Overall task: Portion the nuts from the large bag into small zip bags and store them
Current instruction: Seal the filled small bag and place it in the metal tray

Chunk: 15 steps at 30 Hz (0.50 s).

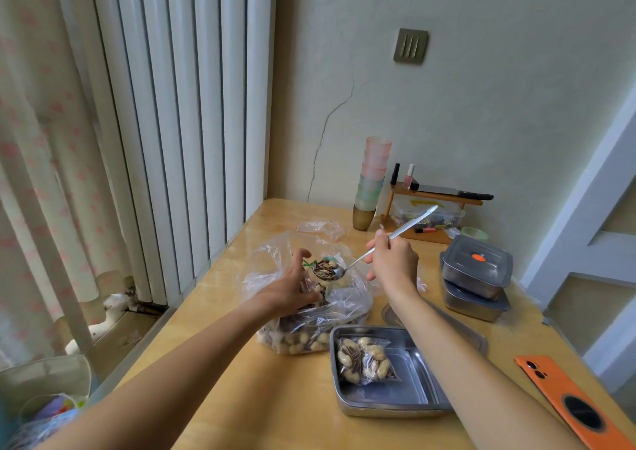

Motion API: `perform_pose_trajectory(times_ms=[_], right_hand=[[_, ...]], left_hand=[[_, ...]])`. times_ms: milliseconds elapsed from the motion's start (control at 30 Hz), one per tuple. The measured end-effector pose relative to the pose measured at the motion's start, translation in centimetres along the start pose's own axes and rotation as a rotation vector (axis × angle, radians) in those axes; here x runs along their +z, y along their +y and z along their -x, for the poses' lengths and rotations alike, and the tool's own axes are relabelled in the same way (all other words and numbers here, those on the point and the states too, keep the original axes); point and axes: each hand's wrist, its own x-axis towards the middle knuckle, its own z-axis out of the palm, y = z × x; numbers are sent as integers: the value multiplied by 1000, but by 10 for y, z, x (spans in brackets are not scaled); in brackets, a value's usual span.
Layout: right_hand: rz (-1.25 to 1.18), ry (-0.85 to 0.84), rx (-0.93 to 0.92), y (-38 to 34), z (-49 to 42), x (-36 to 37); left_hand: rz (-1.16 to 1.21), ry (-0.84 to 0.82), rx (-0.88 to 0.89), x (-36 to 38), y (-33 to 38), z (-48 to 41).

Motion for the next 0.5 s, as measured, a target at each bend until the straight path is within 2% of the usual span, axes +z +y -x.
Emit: perform_pose_trajectory(times_ms=[200,400,500], right_hand=[[81,-55,-60,2,1,3],[174,-47,-189,3,4,12],[192,-47,-250,2,5,14]], left_hand=[[-27,4,-25,3,4,-5],[23,-135,-29,-1,3,-4],[32,-130,-35,-5,1,-5]])
